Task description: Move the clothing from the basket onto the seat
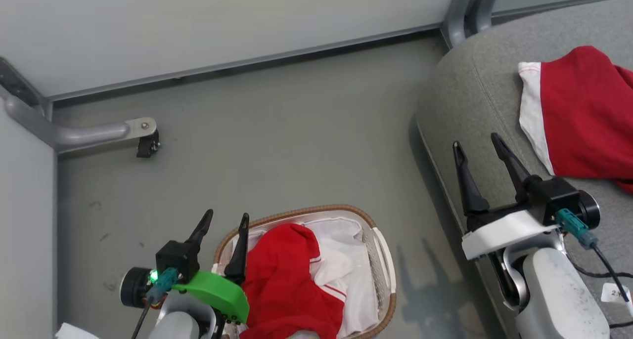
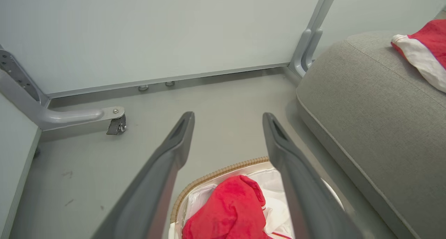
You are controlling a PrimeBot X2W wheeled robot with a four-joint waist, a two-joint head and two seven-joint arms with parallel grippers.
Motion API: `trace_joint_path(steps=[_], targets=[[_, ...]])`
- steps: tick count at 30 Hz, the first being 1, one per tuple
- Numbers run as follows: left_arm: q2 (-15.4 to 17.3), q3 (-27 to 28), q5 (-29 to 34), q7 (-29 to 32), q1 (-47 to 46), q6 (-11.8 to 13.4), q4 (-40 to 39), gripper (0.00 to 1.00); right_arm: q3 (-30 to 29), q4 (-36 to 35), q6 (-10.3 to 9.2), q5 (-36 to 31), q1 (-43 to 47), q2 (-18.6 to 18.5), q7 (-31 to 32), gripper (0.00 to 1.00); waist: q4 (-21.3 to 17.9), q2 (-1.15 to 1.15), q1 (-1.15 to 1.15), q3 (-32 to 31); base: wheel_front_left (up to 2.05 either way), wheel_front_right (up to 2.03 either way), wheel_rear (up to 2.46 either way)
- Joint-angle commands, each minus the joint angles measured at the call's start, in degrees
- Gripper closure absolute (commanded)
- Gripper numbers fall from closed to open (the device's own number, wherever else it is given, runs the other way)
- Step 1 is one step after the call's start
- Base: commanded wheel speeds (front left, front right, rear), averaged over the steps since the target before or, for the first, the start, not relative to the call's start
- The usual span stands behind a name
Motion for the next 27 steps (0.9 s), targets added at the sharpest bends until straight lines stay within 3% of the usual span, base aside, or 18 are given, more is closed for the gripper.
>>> trace_joint_path(steps=[1, 16, 27], targets=[[0.9, -0.63, -0.69, -0.03, -2.2, -0.16, 1.06, 0.0, 0.41, -0.63, -0.06, 0.66, -1.43, -0.18, -0.12, 0.0, -4.46, 0.0, 0.0, 6.61, 0.0, 0.0, 0.0], [5.27, -10.89, -2.14, -0.03, -16.9, -0.16, 19.09, 0.0, 4.47, -5.15, -0.06, 4.93, -8.71, -0.12, -0.11, 0.0, -11.71, 0.0, 0.0, 20.86, 0.0, 0.0, 0.0], [5.59, -18.7, -3.02, 2.95, -24.7, -0.16, 34.79, 0.0, 5.82, -6.12, -0.06, 7.14, -10.15, -0.12, -0.12, 0.0, -14.74, 0.0, 0.0, 26.91, 0.0, 0.0, 0.0]])
